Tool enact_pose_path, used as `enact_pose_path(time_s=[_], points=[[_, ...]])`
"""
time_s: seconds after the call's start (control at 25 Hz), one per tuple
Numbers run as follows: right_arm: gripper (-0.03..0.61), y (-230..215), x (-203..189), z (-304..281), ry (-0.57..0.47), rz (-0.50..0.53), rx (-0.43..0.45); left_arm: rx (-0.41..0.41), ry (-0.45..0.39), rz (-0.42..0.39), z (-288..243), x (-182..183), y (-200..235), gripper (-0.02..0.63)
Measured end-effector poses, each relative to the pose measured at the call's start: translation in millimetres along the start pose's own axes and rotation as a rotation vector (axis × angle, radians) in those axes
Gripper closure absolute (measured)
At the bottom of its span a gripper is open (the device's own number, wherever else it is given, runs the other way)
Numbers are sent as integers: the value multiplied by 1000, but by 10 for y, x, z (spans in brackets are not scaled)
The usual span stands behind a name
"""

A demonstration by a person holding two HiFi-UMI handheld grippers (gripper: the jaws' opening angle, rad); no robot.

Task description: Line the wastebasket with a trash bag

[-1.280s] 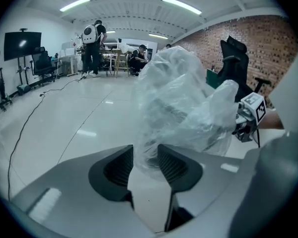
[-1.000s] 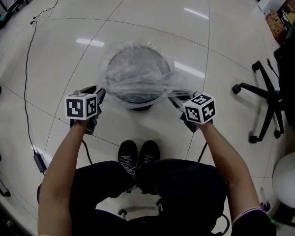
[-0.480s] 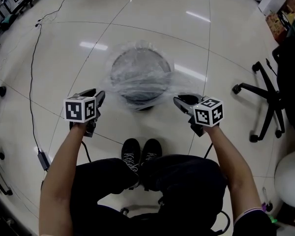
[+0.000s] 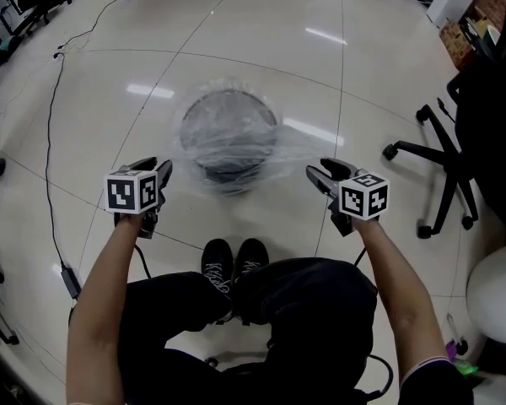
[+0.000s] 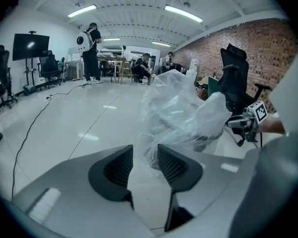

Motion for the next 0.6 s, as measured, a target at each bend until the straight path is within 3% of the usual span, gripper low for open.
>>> enact_pose_path(time_s=[0.2,0.4,0.6], points=[[360,19,176,147,-66,97,-106,-3,0,-1,2,-9,-26,449],[369,142,385,136,-97,221,-132,-6,1,-2,-23,-11,-14,449],[530,151,505,92,-101,253,-143,-11,-4,1,-26,3,-3,449]])
Point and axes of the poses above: the fingertips, and each gripper's own axes: z backward along the fingers, y to its left, x out of its top, the point moved 10 cm from there along z, backward along the fingers, and after that the axes turned 11 degrees about y, right-handed, at the moved point
